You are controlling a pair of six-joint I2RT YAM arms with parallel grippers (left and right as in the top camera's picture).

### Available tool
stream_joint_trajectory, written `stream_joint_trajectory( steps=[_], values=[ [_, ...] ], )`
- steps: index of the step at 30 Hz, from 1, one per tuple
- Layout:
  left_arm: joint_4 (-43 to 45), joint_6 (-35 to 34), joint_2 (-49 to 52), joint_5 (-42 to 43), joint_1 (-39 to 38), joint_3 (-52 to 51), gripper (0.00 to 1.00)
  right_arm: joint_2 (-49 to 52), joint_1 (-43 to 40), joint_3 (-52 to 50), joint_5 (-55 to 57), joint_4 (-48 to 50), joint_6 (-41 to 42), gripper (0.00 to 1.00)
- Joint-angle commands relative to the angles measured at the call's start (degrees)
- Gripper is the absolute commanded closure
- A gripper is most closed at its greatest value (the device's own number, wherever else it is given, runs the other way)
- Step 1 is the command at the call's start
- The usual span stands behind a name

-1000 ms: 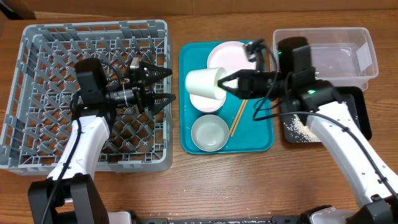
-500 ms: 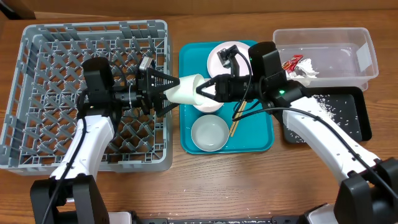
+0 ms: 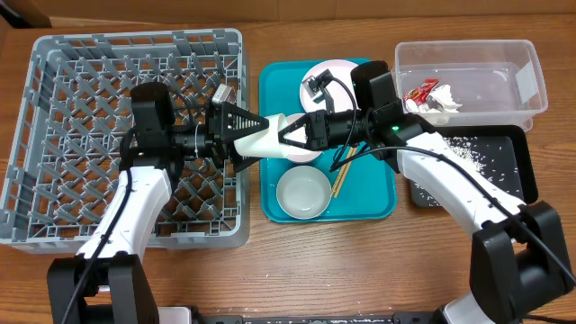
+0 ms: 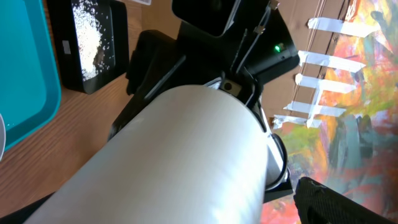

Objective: Sort waste into correct bins and load items into the dishwasher
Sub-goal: 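Grasp the paper cup with the left gripper from the right gripper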

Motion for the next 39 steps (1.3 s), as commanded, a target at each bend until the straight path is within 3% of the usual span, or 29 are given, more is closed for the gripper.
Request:
stream_joint_trajectory(
  steps=[1, 12, 22, 39],
  values=[
    [0.48, 1.46, 0.07, 1.27, -0.26, 1.09, 0.03, 0.52, 0.17, -0.31, -4.81, -0.07, -2.54, 0.96],
    [0.46, 1.44, 0.07, 1.25, -0.35, 1.09, 0.23, 0.63, -1.36, -0.33, -6.08, -0.22, -4.46, 0.96],
    [0.46, 1.46, 0.07, 1.27, -0.39, 1.09, 0.12, 0.63, -4.39, -0.33, -5.66, 0.11, -4.22, 0.96],
    [0.48, 1.95, 0.07, 1.27, -0.44, 1.09, 0.14, 0.63, -2.75, -0.33, -5.66, 0.61, -4.26, 0.96]
  ],
)
